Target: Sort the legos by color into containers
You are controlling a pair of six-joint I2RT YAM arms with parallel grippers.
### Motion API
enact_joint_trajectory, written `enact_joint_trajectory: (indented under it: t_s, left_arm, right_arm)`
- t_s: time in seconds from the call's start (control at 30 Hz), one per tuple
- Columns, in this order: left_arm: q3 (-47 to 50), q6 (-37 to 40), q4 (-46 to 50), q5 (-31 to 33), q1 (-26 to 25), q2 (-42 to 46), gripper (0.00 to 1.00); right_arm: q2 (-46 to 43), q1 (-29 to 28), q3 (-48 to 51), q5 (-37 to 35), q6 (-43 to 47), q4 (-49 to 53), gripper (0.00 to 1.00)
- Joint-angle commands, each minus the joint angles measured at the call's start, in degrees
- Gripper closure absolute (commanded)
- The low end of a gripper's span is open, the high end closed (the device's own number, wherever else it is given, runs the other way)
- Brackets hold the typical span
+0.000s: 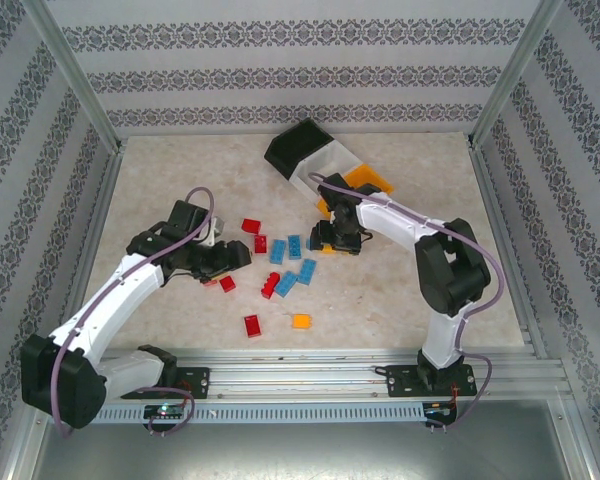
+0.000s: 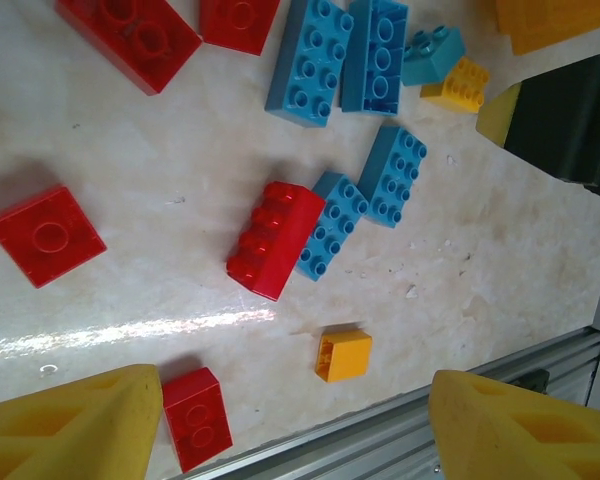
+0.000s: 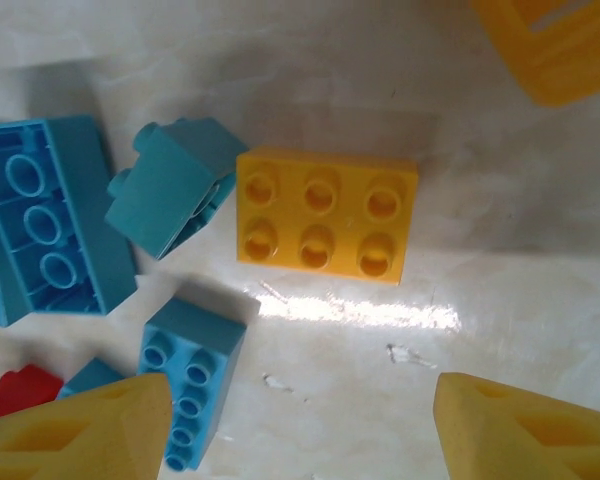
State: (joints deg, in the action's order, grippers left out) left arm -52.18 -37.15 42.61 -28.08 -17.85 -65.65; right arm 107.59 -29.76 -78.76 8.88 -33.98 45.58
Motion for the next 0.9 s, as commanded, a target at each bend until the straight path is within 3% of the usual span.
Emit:
enact_joint_trajectory:
  t_s: [0.0, 0.5, 0.87]
  left_arm:
    - [1.23, -0.55, 0.85, -0.57, 1.05, 0.63, 0.28]
    - [2.46, -1.45, -1.01, -2.7, 2.7, -0.69, 0.28]
    - [3.63, -2.18, -1.3, -3.21, 4.04, -0.25, 0.28]
  right_arm:
    - [1.25, 0.36, -1.4, -2.21, 2.61, 2.59, 0.31]
    - [8.01, 0.85, -6.18, -4.64, 4.4, 3.06, 0.32]
    - [11.44, 1.62, -8.6, -6.42, 5.67, 3.12, 0.38]
